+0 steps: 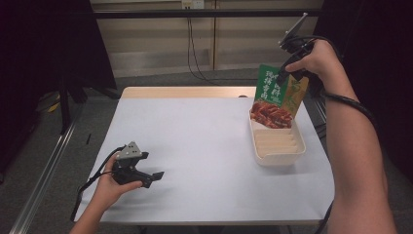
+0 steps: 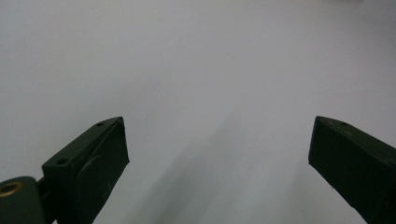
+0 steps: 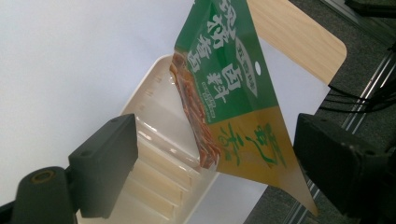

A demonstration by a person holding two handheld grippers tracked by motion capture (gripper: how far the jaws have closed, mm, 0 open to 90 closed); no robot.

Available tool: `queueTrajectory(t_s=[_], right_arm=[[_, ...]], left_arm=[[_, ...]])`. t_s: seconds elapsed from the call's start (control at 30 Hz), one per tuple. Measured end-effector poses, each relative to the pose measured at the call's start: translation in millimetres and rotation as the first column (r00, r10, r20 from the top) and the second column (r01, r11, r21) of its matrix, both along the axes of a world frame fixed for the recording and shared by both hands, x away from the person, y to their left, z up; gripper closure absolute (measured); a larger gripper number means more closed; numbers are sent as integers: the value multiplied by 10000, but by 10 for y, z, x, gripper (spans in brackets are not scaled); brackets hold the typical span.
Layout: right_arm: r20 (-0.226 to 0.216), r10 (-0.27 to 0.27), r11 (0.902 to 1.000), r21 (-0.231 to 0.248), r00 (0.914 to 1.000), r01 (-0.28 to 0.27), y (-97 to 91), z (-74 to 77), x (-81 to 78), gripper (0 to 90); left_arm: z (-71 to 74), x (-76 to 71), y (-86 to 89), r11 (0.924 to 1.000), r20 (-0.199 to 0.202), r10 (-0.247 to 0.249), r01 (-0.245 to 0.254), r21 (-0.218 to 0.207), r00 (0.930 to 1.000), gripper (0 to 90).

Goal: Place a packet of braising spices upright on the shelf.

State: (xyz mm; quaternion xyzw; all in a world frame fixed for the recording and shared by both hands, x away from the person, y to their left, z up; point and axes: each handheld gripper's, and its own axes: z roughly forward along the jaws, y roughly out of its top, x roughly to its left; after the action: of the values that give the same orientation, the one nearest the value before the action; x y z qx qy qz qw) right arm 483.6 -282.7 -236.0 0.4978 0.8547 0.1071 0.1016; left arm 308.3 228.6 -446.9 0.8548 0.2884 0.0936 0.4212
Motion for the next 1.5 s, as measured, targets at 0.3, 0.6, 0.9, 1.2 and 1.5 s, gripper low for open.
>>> queueTrajectory(t_s=[0.3,0.6,0.9,1.2,1.5], right_arm=[[256,145,9999,-1,9996,-145,82,115,-92,101],[170,546,9984,160,9984,-549,259,120,-217,103],[146,1070,9931,461,9941,-1076,429,49,-272,112],[95,1517,9864,628,9884,-1520,573,-47,-305,114],[-13,1820,9807,722,9833,-1815,721,-158,-361,115]], left_arm=[[18,-14,-7,9999,23,-20,19,99,10000,46],[36,-49,-1,9996,235,-41,35,287,9997,46],[45,-66,8,10000,133,17,-18,21,9999,46],[49,-62,14,9999,201,-8,6,108,9998,46],[42,-71,6,10000,93,10,-10,15,10000,46]])
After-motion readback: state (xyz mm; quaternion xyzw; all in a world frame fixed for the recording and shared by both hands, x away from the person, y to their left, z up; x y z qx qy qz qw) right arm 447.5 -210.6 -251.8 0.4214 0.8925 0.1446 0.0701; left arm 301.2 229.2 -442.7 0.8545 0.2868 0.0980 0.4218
